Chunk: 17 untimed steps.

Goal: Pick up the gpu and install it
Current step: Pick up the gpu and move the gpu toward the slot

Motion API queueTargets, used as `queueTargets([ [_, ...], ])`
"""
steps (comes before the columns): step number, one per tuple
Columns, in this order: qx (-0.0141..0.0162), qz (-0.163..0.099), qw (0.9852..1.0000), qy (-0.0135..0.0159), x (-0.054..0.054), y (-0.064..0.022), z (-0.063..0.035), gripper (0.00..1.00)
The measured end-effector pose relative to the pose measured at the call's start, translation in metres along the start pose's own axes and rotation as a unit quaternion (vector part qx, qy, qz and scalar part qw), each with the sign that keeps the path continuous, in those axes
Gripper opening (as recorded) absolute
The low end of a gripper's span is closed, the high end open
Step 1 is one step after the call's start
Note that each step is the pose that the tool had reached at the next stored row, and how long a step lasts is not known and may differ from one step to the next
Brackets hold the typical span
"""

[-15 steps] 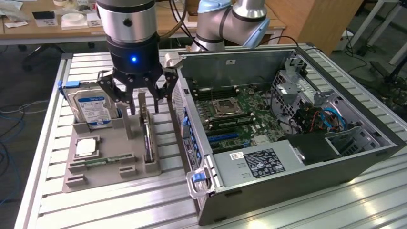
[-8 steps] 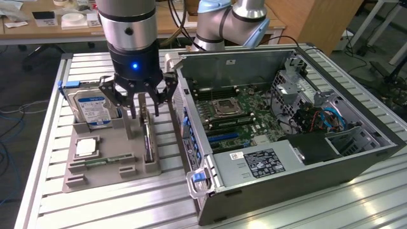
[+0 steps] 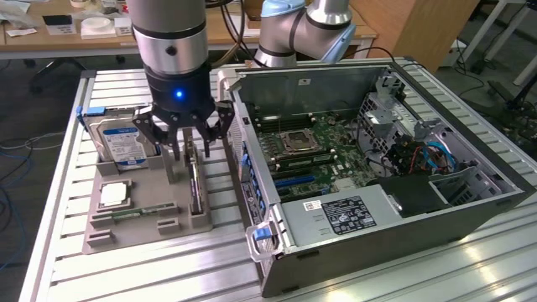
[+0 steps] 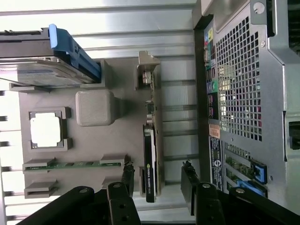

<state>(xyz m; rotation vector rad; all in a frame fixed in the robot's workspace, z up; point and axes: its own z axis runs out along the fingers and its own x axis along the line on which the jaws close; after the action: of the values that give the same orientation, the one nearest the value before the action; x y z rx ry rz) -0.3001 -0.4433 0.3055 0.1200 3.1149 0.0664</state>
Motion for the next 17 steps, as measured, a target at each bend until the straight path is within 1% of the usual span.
queueTargets([
  [4,0.0000,0.000,1.0000,0.0006,0.000,-0.0002,0.0047,0.53],
  [11,0.0001,0.000,1.0000,0.0017,0.000,-0.0007,0.0159,0.53],
  [17,0.0001,0.000,1.0000,0.0017,0.000,-0.0007,0.0170,0.53],
])
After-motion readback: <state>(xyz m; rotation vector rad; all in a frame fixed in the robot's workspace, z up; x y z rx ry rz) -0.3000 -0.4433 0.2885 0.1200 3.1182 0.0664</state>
